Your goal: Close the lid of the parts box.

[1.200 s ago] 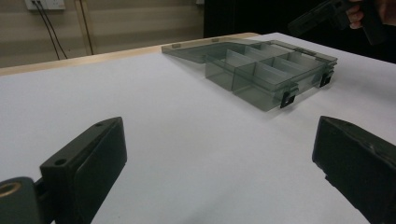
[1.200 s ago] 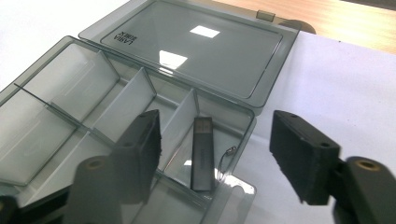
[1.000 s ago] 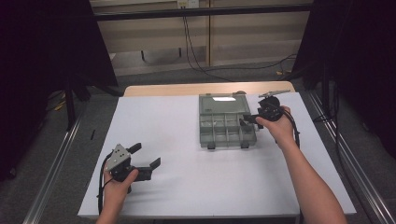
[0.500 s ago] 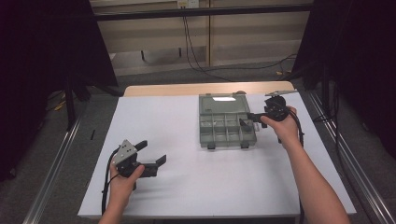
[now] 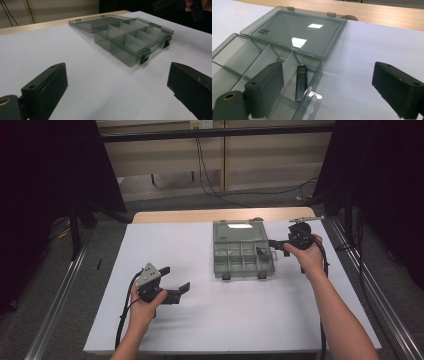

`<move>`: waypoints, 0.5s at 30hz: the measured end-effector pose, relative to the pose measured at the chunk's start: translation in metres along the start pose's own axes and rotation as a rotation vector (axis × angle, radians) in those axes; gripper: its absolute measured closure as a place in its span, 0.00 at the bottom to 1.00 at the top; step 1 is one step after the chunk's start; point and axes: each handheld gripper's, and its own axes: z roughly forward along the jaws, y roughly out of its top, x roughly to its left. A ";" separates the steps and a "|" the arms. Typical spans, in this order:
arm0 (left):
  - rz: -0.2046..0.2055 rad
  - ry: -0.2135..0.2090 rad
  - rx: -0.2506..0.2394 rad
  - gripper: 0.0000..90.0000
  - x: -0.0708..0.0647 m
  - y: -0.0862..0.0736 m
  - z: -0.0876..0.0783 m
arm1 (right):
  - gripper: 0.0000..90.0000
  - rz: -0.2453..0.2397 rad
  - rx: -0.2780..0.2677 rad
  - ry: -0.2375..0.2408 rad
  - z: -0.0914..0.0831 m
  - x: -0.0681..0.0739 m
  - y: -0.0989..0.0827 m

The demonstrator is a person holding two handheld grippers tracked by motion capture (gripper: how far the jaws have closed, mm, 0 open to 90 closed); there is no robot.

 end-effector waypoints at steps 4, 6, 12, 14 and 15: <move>-0.004 -0.007 -0.001 0.04 -0.001 0.005 0.006 | 0.11 0.004 -0.004 -0.008 -0.001 -0.001 -0.001; 0.001 -0.008 0.003 0.04 -0.001 0.008 0.009 | 0.11 0.006 -0.009 -0.008 -0.001 -0.002 -0.001; -0.022 -0.019 0.009 0.03 -0.002 0.016 0.023 | 0.11 0.017 -0.010 -0.010 0.001 -0.005 -0.002; -0.021 -0.019 0.019 0.03 -0.003 0.018 0.028 | 0.11 0.021 -0.011 -0.012 0.001 -0.005 -0.002; -0.020 -0.022 0.019 0.03 -0.003 0.019 0.031 | 0.11 0.019 -0.012 -0.010 0.002 -0.005 -0.002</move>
